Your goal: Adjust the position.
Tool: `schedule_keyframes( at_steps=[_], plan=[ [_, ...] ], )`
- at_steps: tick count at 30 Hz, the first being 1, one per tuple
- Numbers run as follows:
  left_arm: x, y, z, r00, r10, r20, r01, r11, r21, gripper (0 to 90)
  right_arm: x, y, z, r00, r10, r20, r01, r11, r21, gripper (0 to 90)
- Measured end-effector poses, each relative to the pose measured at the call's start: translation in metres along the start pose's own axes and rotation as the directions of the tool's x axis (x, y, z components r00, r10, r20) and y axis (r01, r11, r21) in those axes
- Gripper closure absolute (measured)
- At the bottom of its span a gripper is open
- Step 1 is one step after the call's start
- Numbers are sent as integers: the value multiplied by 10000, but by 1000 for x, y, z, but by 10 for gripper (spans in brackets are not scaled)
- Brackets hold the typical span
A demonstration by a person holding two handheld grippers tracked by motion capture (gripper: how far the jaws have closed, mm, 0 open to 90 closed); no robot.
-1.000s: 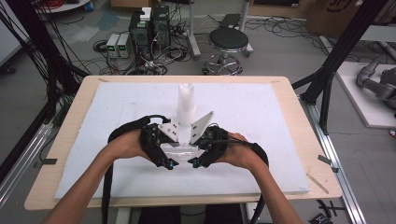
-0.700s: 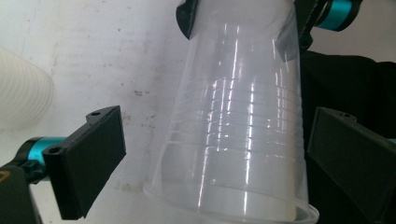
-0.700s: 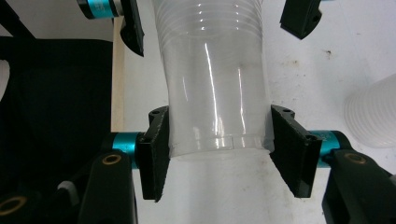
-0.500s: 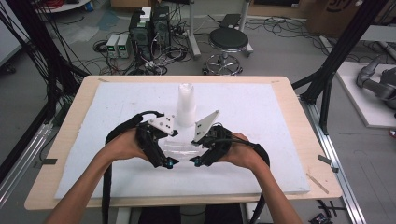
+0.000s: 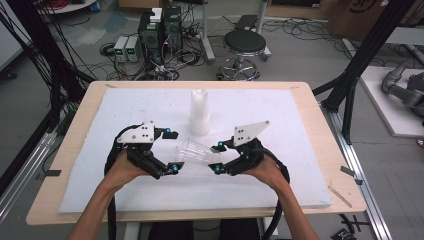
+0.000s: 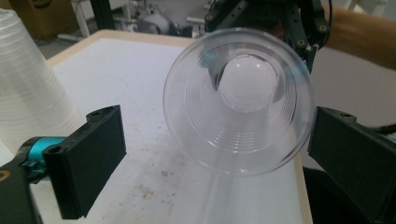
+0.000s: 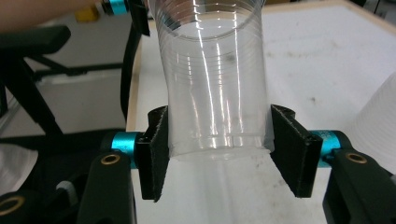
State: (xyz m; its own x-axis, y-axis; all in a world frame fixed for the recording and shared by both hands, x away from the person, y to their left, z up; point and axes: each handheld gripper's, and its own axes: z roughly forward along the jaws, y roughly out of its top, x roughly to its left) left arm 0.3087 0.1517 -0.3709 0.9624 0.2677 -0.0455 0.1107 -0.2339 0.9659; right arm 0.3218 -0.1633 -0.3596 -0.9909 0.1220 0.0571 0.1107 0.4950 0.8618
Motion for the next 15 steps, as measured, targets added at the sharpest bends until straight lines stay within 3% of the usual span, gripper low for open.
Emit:
schedule_keyframes(
  at_steps=[3, 5, 12, 15],
  plan=[
    [0, -11, 0, 9999, 101, -64, -105, 9984, -564, 41, 0, -5, 1, 10000, 43, -16, -43, 9986, -528, 429],
    [0, -17, 1, 10000, -43, -27, 41, 9970, -779, 41, 0, -8, 1, 9999, 58, -84, -64, 9972, -744, 428],
    [1, -29, 4, 9991, -330, 259, 361, 9904, -1336, 41, 1, -15, 3, 10000, -51, -59, 42, 9896, -1437, 428],
    [0, -30, 4, 9992, -255, 291, 292, 9905, -1344, 41, 2, -17, 3, 10000, -15, -52, 6, 9869, -1613, 427]
  ],
)
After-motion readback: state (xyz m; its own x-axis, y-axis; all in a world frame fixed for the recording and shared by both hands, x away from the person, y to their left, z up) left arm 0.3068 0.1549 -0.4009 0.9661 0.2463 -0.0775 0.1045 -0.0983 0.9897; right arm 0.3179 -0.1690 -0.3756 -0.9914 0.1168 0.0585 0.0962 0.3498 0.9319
